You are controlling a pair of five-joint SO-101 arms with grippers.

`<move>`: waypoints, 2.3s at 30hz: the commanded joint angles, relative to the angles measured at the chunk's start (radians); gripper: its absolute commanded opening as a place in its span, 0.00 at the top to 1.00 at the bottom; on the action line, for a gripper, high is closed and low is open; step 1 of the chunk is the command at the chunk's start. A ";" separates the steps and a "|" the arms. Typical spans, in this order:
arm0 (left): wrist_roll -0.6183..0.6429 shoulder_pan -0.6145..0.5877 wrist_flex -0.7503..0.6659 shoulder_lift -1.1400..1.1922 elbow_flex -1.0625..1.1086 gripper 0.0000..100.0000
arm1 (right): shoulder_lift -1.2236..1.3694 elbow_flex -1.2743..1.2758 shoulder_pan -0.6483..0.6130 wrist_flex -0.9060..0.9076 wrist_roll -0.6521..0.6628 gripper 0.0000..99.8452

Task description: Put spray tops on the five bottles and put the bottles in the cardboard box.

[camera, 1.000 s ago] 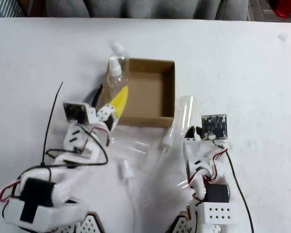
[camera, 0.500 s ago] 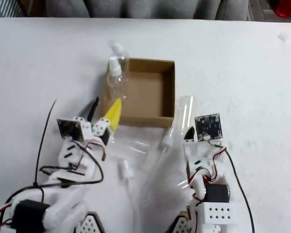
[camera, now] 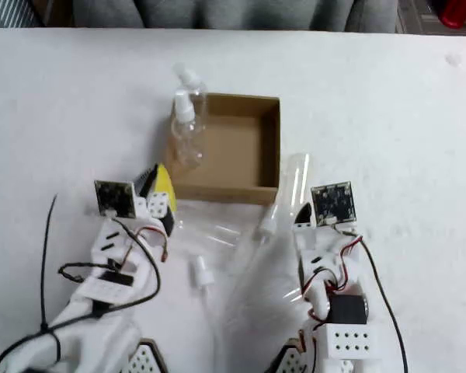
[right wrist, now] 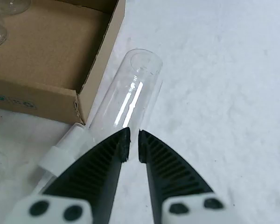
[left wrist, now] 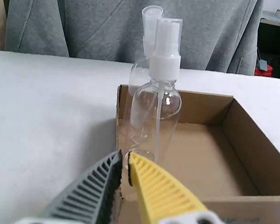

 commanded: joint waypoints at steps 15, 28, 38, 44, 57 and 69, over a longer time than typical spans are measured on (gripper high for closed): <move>-0.002 0.005 1.416 -0.693 -0.486 0.98 | -0.013 0.014 -0.005 0.001 0.017 0.99; 0.203 0.074 1.653 -0.509 -0.809 0.98 | -0.013 0.014 -0.008 -0.001 0.017 0.99; 0.488 0.160 1.645 -0.024 -0.991 0.97 | -0.013 0.014 -0.005 -0.001 0.017 0.99; 0.615 0.186 1.717 -0.008 -1.016 0.78 | -0.013 0.014 -0.005 -0.001 0.017 0.99; 0.657 0.186 1.679 0.222 -0.950 0.80 | -0.013 0.014 -0.004 -0.001 0.017 0.99; 0.655 0.180 1.628 0.414 -0.953 0.79 | -0.013 0.014 -0.002 -0.001 0.017 0.99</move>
